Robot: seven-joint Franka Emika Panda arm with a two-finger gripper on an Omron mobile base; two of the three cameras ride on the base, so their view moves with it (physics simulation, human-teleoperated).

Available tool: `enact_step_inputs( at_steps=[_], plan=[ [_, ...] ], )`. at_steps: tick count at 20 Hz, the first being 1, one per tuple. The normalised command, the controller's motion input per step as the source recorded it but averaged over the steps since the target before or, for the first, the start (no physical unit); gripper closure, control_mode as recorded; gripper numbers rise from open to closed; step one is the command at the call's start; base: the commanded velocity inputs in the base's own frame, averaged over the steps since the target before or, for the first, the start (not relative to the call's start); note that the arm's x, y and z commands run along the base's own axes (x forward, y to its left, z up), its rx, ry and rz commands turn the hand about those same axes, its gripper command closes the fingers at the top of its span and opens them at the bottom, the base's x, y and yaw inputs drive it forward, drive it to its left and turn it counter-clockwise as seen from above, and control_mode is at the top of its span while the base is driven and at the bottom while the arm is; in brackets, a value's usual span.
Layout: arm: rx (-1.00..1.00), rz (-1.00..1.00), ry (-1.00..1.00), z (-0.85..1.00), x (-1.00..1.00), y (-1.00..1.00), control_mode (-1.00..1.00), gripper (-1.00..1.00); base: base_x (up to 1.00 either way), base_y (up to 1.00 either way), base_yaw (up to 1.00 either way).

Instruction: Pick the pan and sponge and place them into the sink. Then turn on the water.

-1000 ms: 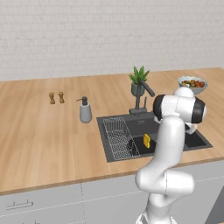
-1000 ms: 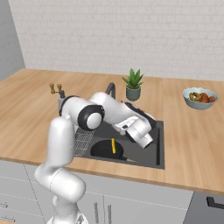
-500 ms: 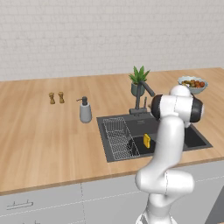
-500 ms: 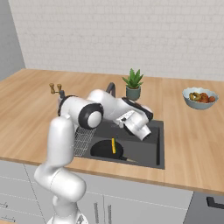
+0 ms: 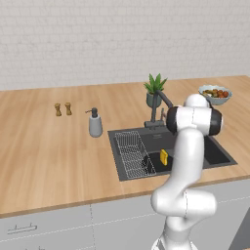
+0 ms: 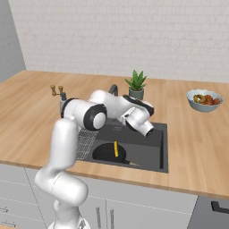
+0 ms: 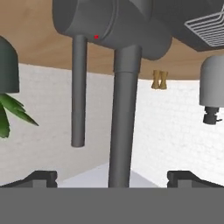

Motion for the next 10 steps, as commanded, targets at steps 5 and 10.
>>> enact_step_inputs(
  at_steps=[5,10],
  plan=[
    [0.00,0.00,0.11,-0.29,0.29,0.00,-1.00,-1.00,0.00,0.00,0.00],
    [0.00,-0.01,0.10,-0.39,0.25,0.00,-1.00,-1.00,0.00,0.00,0.00]
  ],
)
